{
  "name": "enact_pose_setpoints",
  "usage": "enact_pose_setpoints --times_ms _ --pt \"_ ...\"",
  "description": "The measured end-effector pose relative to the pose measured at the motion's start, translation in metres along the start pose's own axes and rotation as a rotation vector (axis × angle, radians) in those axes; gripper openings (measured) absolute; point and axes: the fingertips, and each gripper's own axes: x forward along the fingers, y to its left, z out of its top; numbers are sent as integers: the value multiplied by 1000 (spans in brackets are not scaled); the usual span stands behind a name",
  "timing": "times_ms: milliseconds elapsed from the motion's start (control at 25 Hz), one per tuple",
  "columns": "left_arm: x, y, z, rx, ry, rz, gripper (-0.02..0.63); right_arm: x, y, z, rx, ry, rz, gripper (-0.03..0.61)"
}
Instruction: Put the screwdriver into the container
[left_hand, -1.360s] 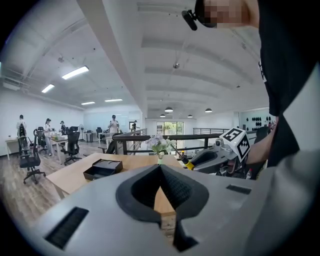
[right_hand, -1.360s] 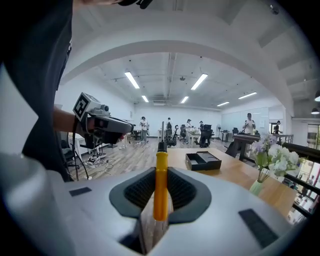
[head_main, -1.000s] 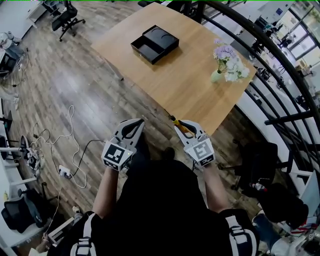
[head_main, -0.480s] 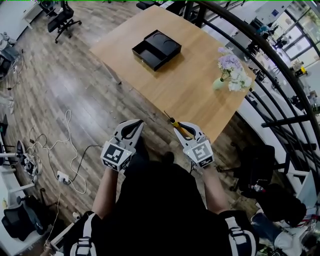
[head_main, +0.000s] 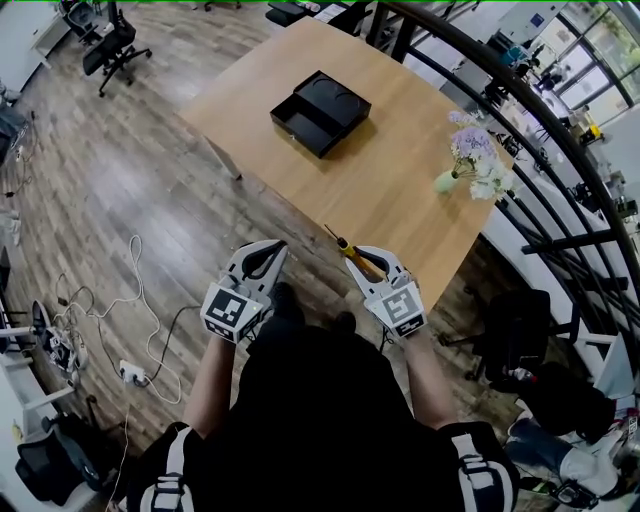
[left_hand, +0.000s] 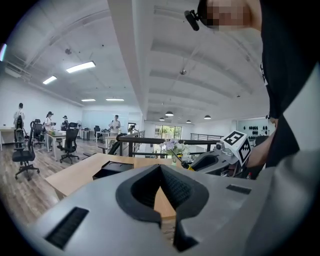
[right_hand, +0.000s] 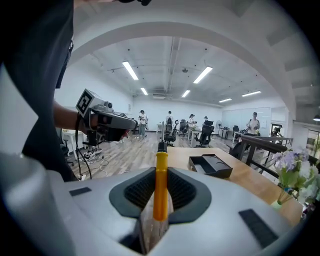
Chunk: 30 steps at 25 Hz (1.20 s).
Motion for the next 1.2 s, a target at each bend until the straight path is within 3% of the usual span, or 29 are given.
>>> enact_pose_setpoints --times_ms 600,1200 --pt "-1 79 -7 27 4 -115 21 75 -5 21 37 4 -125 86" --pt "-29 150 -13 18 -12 -95 21 136 2 47 28 3 -157 86"
